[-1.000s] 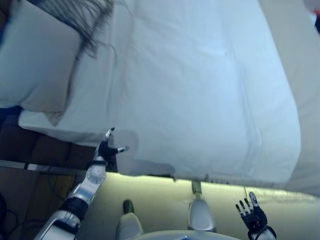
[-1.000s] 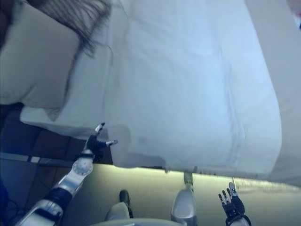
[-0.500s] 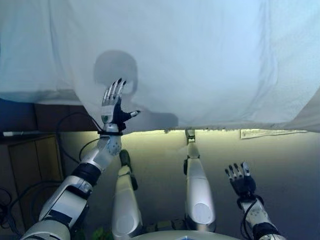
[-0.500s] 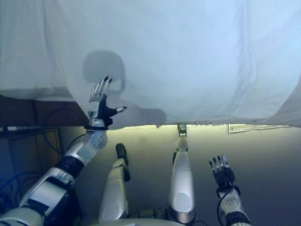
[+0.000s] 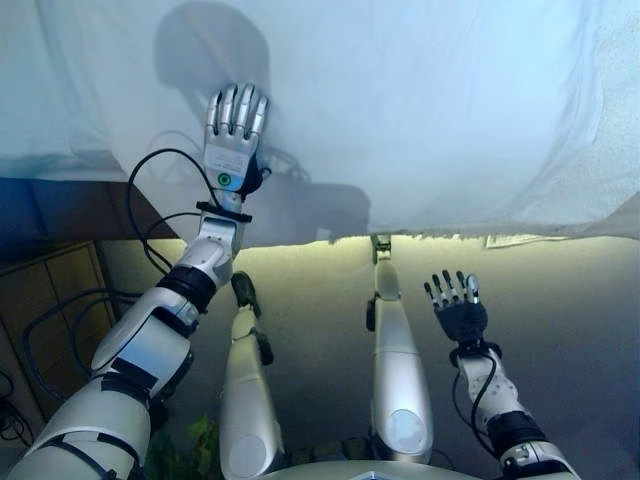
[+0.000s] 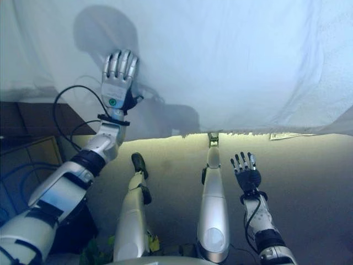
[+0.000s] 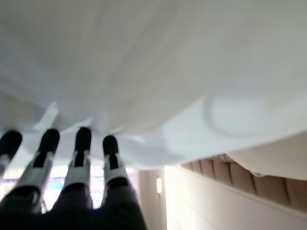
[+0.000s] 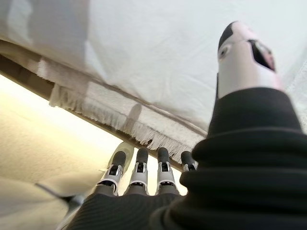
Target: Make the bed neatly
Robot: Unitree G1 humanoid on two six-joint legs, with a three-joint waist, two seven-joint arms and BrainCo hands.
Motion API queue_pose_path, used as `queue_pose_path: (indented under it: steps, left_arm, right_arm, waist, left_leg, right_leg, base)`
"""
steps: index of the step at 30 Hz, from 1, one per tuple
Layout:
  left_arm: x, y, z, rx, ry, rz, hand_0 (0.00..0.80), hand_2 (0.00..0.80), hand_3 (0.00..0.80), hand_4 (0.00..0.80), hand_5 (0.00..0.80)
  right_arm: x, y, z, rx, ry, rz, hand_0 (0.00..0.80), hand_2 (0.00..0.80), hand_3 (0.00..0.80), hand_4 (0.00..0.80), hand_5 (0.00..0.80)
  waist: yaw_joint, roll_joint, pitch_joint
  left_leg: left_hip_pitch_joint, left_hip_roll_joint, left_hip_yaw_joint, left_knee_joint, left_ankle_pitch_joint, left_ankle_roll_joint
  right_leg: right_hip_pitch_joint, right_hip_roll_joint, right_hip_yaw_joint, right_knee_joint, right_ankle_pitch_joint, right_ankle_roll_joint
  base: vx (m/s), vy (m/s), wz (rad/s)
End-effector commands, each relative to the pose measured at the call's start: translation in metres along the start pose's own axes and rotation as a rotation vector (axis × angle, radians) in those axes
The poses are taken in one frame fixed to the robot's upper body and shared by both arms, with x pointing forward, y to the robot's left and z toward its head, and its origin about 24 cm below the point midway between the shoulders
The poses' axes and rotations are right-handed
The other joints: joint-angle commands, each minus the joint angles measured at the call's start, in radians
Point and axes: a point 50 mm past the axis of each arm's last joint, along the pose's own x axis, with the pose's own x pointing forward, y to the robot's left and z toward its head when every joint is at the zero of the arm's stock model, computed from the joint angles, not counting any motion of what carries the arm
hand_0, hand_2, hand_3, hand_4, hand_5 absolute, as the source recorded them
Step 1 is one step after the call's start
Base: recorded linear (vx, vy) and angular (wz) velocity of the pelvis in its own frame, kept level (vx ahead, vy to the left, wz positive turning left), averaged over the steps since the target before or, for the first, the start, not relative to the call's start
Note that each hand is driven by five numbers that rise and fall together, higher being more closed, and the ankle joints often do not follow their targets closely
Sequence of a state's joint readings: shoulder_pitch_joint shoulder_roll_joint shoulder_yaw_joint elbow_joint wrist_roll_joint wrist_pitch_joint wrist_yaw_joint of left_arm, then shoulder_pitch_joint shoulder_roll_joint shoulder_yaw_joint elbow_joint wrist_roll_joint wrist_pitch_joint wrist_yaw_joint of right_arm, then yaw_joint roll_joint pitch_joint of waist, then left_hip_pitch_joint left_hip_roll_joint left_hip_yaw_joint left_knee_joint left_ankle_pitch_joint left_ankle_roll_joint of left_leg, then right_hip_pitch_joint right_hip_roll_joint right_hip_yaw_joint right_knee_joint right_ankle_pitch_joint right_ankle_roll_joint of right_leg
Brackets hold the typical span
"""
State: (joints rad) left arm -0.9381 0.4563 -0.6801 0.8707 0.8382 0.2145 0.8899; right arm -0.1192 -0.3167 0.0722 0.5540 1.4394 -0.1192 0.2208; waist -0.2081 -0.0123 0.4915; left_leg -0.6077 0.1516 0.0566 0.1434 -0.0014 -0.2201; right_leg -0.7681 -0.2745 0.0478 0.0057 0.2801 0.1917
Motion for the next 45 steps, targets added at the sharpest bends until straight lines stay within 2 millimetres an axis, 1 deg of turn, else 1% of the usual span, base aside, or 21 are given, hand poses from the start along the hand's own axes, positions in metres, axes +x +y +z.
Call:
queue_pose_path:
  steps: [1,5,6,7,8,14,19,22,25,28,33,35,39,42,45]
  left_arm:
    - [0.027,0.011,-0.03,0.142,0.06,-0.037,0.0,0.0,0.0,0.0,0.0]
    - [0.018,-0.002,-0.029,0.162,0.128,-0.183,0.0,0.0,0.0,0.0,0.0]
    - [0.017,-0.004,-0.027,0.157,0.139,-0.194,0.417,0.417,0.417,0.417,0.417]
    - [0.016,-0.005,-0.026,0.153,0.146,-0.201,0.543,0.543,0.543,0.543,0.543]
    - [0.017,-0.005,-0.025,0.147,0.152,-0.205,0.8,0.8,0.8,0.8,0.8]
    - [0.023,-0.001,-0.023,0.124,0.159,-0.191,0.8,0.8,0.8,0.8,0.8]
    - [0.027,0.002,-0.027,0.119,0.153,-0.184,0.8,0.8,0.8,0.8,0.8]
    - [0.024,0.001,-0.028,0.104,0.154,-0.187,0.8,0.8,0.8,0.8,0.8]
    - [0.017,-0.003,-0.03,0.054,0.16,-0.194,0.8,0.8,0.8,0.8,0.8]
    - [0.001,-0.012,-0.03,0.002,0.165,-0.234,0.8,0.8,0.8,0.8,0.8]
    - [-0.038,-0.028,-0.04,-0.09,0.229,-0.323,0.8,0.8,0.8,0.8,0.8]
    - [-0.064,-0.037,-0.048,-0.118,0.257,-0.384,0.8,0.8,0.8,0.8,0.8]
    - [-0.101,-0.045,-0.06,-0.126,0.291,-0.476,0.8,0.8,0.8,0.8,0.8]
    - [-0.12,-0.045,-0.074,-0.112,0.303,-0.523,0.8,0.8,0.8,0.8,0.8]
    - [-0.13,-0.042,-0.085,-0.119,0.322,-0.526,0.8,0.8,0.8,0.8,0.8]
  right_arm:
    - [0.003,0.009,0.031,-0.003,-0.126,0.037,0.0,0.0,0.0,0.0,0.0]
    - [0.011,0.027,0.031,-0.016,-0.139,0.077,0.0,0.0,0.0,0.0,0.0]
    - [0.011,0.03,0.03,-0.022,-0.14,0.085,0.0,0.0,0.0,0.0,0.0]
    - [0.012,0.033,0.029,-0.028,-0.14,0.091,0.0,0.0,0.0,0.0,0.0]
    - [0.012,0.035,0.029,-0.033,-0.14,0.097,0.0,0.0,0.0,0.0,0.0]
    - [0.015,0.042,0.028,-0.037,-0.141,0.118,0.0,0.0,0.0,0.0,0.0]
    - [0.018,0.046,0.032,-0.029,-0.151,0.121,0.0,0.0,0.0,0.0,0.0]
    - [0.016,0.041,0.033,-0.012,-0.152,0.106,0.0,0.0,0.0,0.0,0.0]
    - [0.011,0.029,0.034,0.002,-0.156,0.089,0.0,0.0,0.0,0.0,0.0]
    - [0.004,0.015,0.035,0.011,-0.158,0.072,0.0,0.0,0.0,0.0,0.0]
    - [-0.007,-0.005,0.034,0.011,-0.161,0.034,0.0,0.0,0.0,0.0,0.0]
    - [-0.013,-0.015,0.032,0.002,-0.155,0.002,0.0,0.0,0.0,0.0,0.0]
    - [-0.019,-0.028,0.032,-0.002,-0.144,-0.045,0.0,0.0,0.0,0.0,0.0]
    - [-0.022,-0.036,0.038,-0.005,-0.14,-0.063,0.0,0.0,0.0,0.0,0.0]
    - [-0.025,-0.043,0.044,-0.02,-0.137,-0.073,0.0,0.0,0.0,0.0,0.0]
  waist:
    - [-0.02,0.003,0.029]
    - [-0.036,0.004,0.029]
    - [-0.039,0.006,0.029]
    - [-0.043,0.007,0.029]
    - [-0.045,0.007,0.029]
    - [-0.042,0.019,0.029]
    - [-0.036,0.026,0.029]
    - [-0.039,0.025,0.029]
    - [-0.039,0.023,0.029]
    - [-0.033,0.015,0.029]
    - [-0.005,0.013,0.025]
    - [0.014,0.018,-0.011]
    - [0.049,0.032,-0.065]
    - [0.072,0.04,-0.096]
    - [0.091,0.043,-0.11]
  left_leg:
    - [-0.12,-0.013,0.047,-0.076,0.203,0.071]
    - [-0.139,-0.007,0.061,-0.076,0.207,0.069]
    - [-0.141,-0.007,0.065,-0.079,0.208,0.07]
    - [-0.141,-0.006,0.07,-0.08,0.208,0.071]
    - [-0.145,-0.005,0.073,-0.079,0.209,0.071]
    - [-0.152,-0.006,0.078,-0.08,0.21,0.073]
    - [-0.153,-0.004,0.079,-0.074,0.21,0.072]
    - [-0.138,-0.004,0.083,-0.072,0.205,0.072]
    - [-0.105,-0.004,0.089,-0.06,0.194,0.071]
    - [-0.055,-0.006,0.087,-0.038,0.18,0.072]
    - [0.058,-0.004,0.082,-0.025,0.15,0.075]
    - [0.098,-0.001,0.078,-0.016,0.131,0.077]
    - [0.164,0.0,0.068,-0.006,0.102,0.079]
    - [0.21,-0.001,0.063,-0.02,0.09,0.082]
    - [0.225,-0.007,0.05,-0.02,0.083,0.085]
  right_leg:
    - [0.011,-0.002,-0.017,0.102,-0.087,0.019]
    - [-0.015,0.001,-0.004,0.094,-0.08,0.018]
    - [-0.02,0.002,0.0,0.093,-0.079,0.017]
    - [-0.022,0.001,0.001,0.091,-0.079,0.017]
    - [-0.027,0.002,0.003,0.091,-0.079,0.017]
    - [-0.032,-0.005,-0.001,0.09,-0.08,0.019]
    - [-0.03,-0.011,-0.008,0.09,-0.082,0.018]
    - [-0.011,-0.012,-0.01,0.087,-0.084,0.015]
    - [0.027,-0.016,-0.018,0.089,-0.088,0.013]
    - [0.089,-0.022,-0.036,0.094,-0.09,0.011]
    - [0.209,-0.037,-0.07,0.092,-0.101,0.015]
    - [0.252,-0.04,-0.085,0.093,-0.115,0.014]
    - [0.325,-0.04,-0.108,0.093,-0.14,0.009]
    - [0.377,-0.04,-0.124,0.079,-0.152,0.01]
    - [0.392,-0.043,-0.133,0.085,-0.16,0.009]
  base:
    - [-0.018,0.01,0.05]
    - [0.001,0.065,-0.03]
    - [0.015,0.09,-0.09]
    - [0.012,0.076,-0.1]
    - [0.007,0.066,-0.09]
    - [0.001,0.023,-0.03]
    - [-0.015,-0.004,0.02]
    - [-0.014,0.002,0.02]
    - [0.0,0.0,0.0]
    - [0.007,-0.034,-0.02]
    - [0.033,-0.056,0.04]
    - [0.121,-0.064,0.05]
    - [0.128,-0.039,0.04]
    - [0.093,-0.029,0.06]
    - [0.045,-0.046,0.13]
